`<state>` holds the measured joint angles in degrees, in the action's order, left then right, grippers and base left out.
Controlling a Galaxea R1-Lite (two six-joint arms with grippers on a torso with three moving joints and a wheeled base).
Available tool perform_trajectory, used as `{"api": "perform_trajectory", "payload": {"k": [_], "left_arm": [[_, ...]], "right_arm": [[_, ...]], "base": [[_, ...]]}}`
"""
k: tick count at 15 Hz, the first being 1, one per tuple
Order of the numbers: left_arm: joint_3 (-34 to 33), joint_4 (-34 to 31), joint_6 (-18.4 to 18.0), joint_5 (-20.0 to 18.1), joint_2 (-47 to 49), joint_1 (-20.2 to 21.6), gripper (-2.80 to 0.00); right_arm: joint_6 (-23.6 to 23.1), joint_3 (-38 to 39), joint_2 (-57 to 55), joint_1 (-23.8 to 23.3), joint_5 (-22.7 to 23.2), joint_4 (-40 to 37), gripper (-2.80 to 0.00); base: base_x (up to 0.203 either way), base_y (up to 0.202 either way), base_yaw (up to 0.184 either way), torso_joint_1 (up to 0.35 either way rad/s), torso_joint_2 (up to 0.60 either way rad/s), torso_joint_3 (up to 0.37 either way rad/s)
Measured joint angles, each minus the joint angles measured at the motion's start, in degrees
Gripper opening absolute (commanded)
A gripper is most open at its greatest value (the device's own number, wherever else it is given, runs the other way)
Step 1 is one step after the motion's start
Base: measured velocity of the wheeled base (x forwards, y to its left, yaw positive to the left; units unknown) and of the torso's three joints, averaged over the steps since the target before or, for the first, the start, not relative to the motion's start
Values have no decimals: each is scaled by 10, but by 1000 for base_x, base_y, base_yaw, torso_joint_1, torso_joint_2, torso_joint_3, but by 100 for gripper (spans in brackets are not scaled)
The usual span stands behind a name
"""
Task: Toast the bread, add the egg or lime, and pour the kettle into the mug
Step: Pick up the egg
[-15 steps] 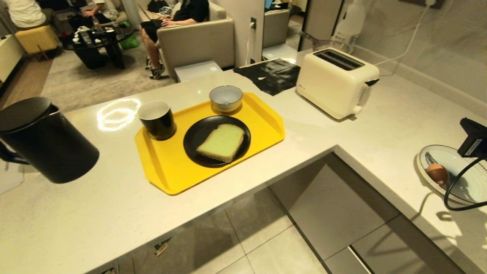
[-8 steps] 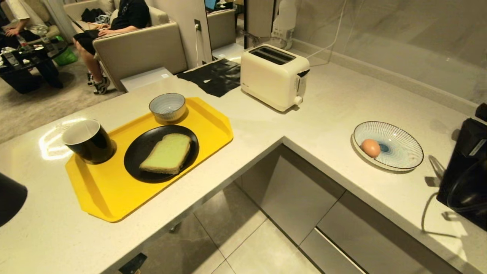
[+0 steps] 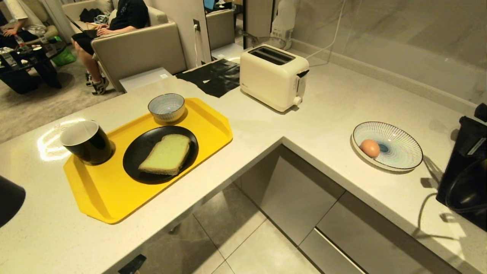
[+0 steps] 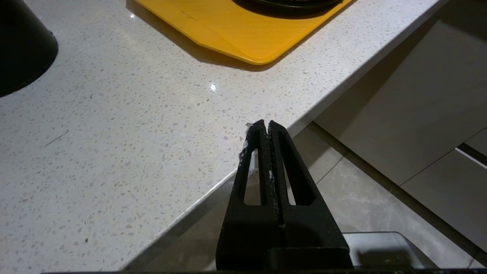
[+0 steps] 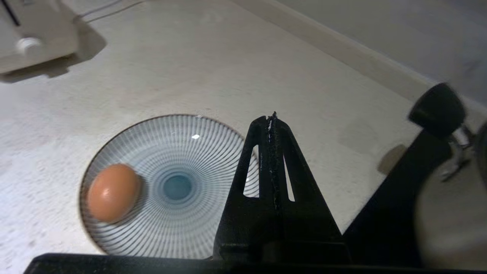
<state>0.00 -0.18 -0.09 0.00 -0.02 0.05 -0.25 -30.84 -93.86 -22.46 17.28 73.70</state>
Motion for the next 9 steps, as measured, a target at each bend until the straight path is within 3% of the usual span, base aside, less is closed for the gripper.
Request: {"api": "perform_trajectory", "payload": {"k": [4, 9], "left_arm": [[0, 0, 0, 0, 0, 1, -280], [0, 0, 0, 0, 0, 1, -280]], "right_arm": [[27, -60, 18, 0, 26, -109, -280], [68, -274, 54, 26, 25, -427, -280]], "base": [[0, 0, 0, 0, 0, 0], [0, 0, 0, 0, 0, 0]]}}
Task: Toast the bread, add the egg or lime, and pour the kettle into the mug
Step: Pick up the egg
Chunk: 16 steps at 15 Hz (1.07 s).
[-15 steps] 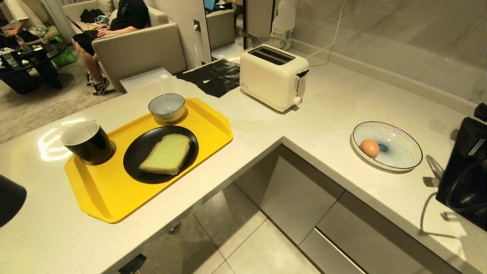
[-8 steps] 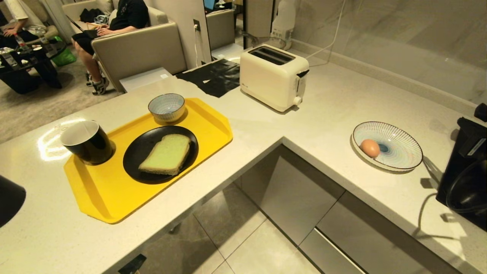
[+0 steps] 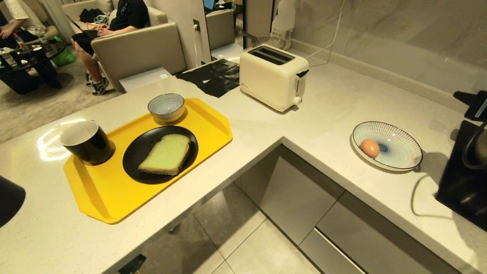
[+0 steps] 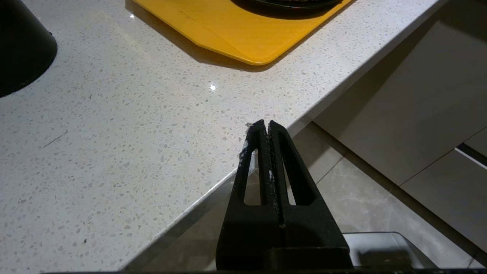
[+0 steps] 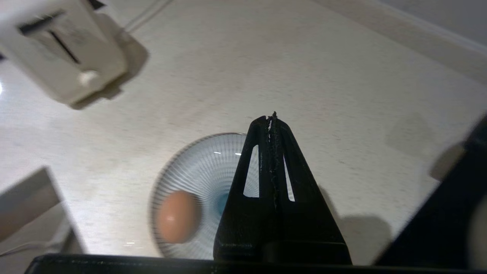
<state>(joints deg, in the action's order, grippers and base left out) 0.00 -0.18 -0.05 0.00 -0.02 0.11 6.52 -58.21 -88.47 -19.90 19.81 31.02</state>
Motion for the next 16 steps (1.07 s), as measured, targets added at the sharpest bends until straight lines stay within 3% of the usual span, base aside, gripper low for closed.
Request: {"api": "perform_trajectory", "payload": {"k": [3, 8, 11, 16], "left_arm": [[0, 0, 0, 0, 0, 0, -280], [0, 0, 0, 0, 0, 0, -280], [0, 0, 0, 0, 0, 0, -280], [0, 0, 0, 0, 0, 0, -280]], "right_arm": [[22, -121, 15, 36, 0, -184, -280], [-57, -178, 29, 55, -21, -329, -280], [-61, -242, 29, 66, -45, -460, -280], [-47, -386, -10, 105, -49, -676, -280]], "base": [[0, 0, 0, 0, 0, 0], [0, 0, 0, 0, 0, 0], [0, 0, 0, 0, 0, 0], [0, 0, 0, 0, 0, 0]]}}
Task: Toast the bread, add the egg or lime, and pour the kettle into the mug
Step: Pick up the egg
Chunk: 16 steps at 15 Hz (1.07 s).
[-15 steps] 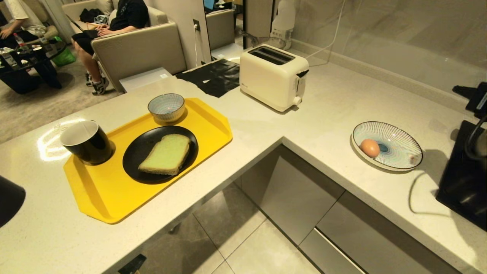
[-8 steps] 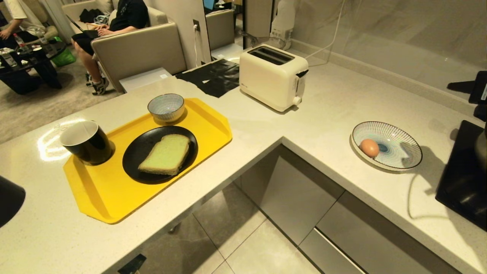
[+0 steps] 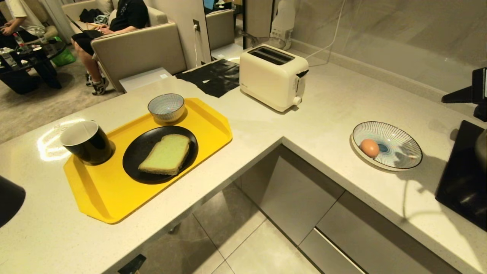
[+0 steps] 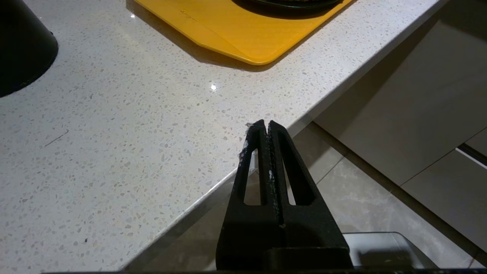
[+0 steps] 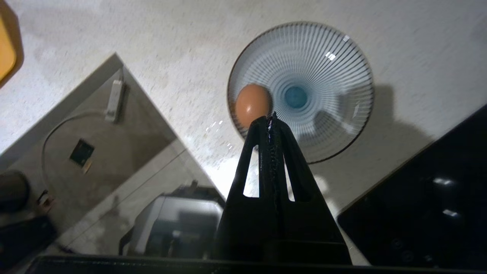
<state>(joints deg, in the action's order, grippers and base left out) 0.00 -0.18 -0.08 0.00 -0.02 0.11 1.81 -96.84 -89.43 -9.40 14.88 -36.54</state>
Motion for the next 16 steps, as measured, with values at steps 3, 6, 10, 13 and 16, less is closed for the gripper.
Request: {"api": "perform_trajectory", "payload": {"k": [3, 6, 10, 13, 16], "left_arm": [[0, 0, 0, 0, 0, 0, -280], [0, 0, 0, 0, 0, 0, -280], [0, 0, 0, 0, 0, 0, -280], [0, 0, 0, 0, 0, 0, -280], [0, 0, 0, 0, 0, 0, -280]], "right_arm": [[21, -17, -28, 32, -43, -17, -280], [23, -23, -56, 47, -99, -14, -280], [22, -21, -84, 59, -119, -11, -280], [22, -21, -98, 68, -130, 0, 0], [21, -16, -109, 70, -129, 1, 0]], "base": [[0, 0, 0, 0, 0, 0], [0, 0, 0, 0, 0, 0], [0, 0, 0, 0, 0, 0], [0, 0, 0, 0, 0, 0], [0, 0, 0, 0, 0, 0]]}}
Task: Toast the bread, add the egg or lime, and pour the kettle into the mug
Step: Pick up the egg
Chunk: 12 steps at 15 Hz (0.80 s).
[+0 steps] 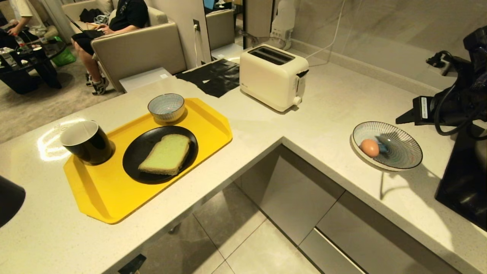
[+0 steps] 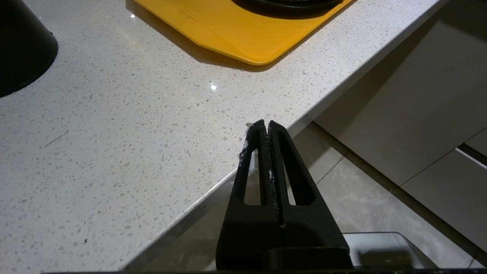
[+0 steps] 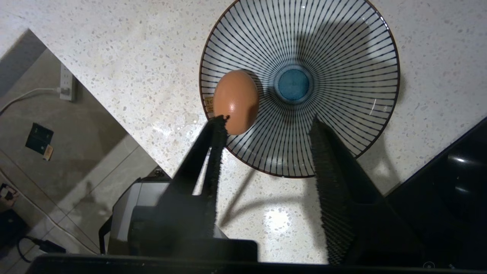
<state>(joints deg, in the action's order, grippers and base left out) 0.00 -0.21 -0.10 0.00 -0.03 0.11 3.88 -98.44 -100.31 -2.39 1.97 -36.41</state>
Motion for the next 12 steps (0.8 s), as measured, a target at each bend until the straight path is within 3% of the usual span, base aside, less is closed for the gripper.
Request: {"api": "perform_trajectory", "payload": {"k": [12], "left_arm": [[0, 0, 0, 0, 0, 0, -280]], "right_arm": [[-16, 3, -39, 17, -29, -2, 0]], "base": [[0, 0, 0, 0, 0, 0]]}}
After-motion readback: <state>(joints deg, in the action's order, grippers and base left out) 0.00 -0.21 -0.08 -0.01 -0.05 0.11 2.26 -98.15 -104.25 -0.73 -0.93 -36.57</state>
